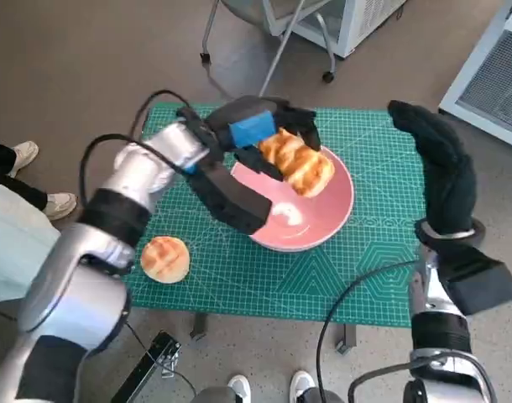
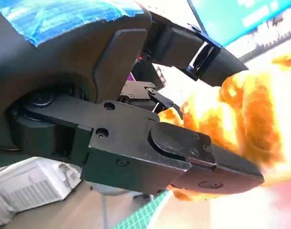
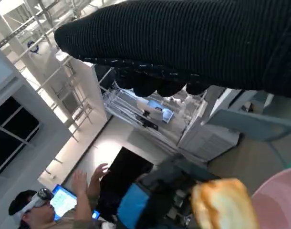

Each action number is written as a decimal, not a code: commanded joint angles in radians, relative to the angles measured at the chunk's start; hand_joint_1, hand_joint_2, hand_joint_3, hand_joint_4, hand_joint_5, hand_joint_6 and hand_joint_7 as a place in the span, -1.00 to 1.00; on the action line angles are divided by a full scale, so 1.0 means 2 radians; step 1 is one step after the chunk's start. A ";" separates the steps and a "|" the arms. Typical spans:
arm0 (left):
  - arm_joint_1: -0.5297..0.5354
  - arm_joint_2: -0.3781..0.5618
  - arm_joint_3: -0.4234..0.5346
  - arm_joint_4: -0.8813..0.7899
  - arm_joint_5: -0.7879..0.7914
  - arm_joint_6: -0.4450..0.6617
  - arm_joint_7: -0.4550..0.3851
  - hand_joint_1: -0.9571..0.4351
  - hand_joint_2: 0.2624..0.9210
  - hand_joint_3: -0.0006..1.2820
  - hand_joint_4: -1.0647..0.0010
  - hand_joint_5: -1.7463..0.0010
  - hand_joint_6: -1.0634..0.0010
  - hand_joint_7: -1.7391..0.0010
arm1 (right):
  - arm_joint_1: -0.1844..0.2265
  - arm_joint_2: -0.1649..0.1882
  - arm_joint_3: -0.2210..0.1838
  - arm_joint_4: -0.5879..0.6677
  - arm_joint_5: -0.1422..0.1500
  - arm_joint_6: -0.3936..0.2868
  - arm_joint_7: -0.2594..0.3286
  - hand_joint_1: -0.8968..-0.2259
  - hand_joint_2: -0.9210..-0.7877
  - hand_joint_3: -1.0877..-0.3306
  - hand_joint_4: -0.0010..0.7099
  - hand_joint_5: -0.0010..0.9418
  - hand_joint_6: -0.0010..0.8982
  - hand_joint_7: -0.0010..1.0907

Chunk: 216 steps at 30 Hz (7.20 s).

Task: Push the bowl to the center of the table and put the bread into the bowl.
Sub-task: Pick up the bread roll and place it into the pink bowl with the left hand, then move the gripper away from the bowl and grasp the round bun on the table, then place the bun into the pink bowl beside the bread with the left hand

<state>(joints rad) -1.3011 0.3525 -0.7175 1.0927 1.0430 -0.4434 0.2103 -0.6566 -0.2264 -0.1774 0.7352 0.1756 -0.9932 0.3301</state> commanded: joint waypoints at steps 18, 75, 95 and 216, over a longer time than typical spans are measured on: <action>-0.002 0.017 -0.021 -0.041 0.001 0.019 -0.092 0.40 1.00 -0.79 0.51 1.00 0.18 0.96 | 0.024 -0.002 -0.003 -0.015 -0.018 0.001 -0.028 -0.04 -1.00 -0.28 0.00 -0.99 -0.93 0.37; 0.423 0.359 0.302 -0.559 -0.218 -0.063 -0.346 0.35 0.55 -1.00 0.09 0.99 -0.19 0.98 | -0.002 0.023 0.018 -0.010 0.016 0.043 0.012 -0.05 -1.00 -0.30 0.02 -0.99 -0.94 0.46; 0.399 0.316 0.221 -0.475 -0.091 -0.070 -0.334 0.20 0.58 -0.99 0.24 1.00 -0.08 1.00 | 0.004 0.015 0.013 -0.018 0.026 0.050 0.032 -0.05 -1.00 -0.29 0.02 -0.99 -0.94 0.48; 0.025 0.043 0.074 -0.158 -0.034 0.019 -0.145 0.39 1.00 -0.79 0.45 1.00 0.05 0.88 | 0.023 0.013 -0.007 -0.035 0.008 0.031 0.009 -0.03 -1.00 -0.23 0.03 -1.00 -0.91 0.37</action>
<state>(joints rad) -1.2172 0.4386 -0.5646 0.7762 0.9767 -0.4112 -0.0911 -0.6362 -0.1943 -0.1917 0.6545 0.2063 -0.9310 0.3629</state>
